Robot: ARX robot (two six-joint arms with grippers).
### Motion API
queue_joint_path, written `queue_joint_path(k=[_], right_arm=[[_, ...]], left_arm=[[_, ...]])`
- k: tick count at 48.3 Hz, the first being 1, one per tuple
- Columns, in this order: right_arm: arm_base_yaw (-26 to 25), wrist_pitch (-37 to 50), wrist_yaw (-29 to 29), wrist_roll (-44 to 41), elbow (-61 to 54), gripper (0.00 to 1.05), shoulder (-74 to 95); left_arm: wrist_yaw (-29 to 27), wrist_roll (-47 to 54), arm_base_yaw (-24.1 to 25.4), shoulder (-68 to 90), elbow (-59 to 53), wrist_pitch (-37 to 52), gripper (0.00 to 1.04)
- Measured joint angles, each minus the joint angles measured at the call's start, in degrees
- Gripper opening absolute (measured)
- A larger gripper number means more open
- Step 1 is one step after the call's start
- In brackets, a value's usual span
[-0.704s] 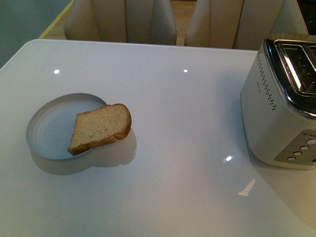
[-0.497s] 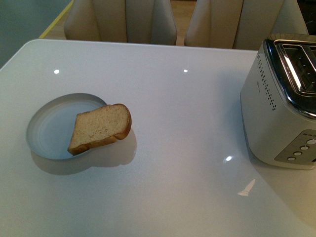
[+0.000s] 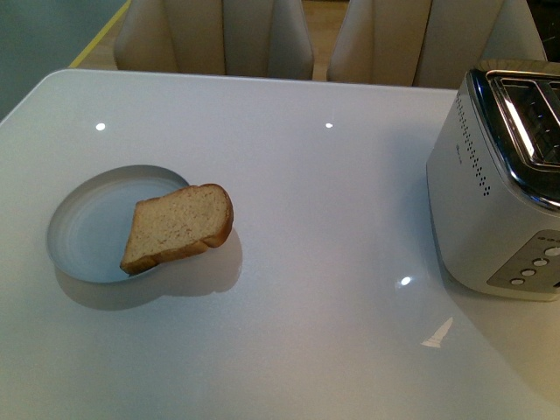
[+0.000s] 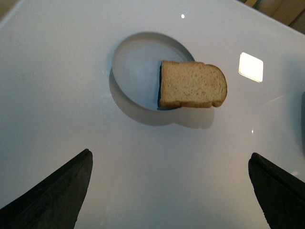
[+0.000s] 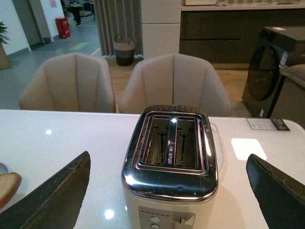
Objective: Left arm holds plate, right arm toasts bread
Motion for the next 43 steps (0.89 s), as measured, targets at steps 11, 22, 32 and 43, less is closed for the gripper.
queue_joint_path(k=[11,22,32,43], right_arm=[[0.00,0.00,0.00,0.00,0.00,0.96,0.00],[0.00,0.00,0.00,-0.02,0.00,0.96,0.00],[0.00,0.00,0.00,0.00,0.00,0.96,0.00],[0.00,0.00,0.00,0.00,0.00,0.96,0.00]], left_arm=[[3.80,-0.90,4.96,15.19,4.02,12.63,0.97],[3.87,-0.68,6.60,44.41,11.69,37.05,0.97],[-0.92,-4.55,7.65,77.02,24.06,49.27,0.97],[-4.15,-11.58,7.21,93.85,33.31,49.00,0.97]])
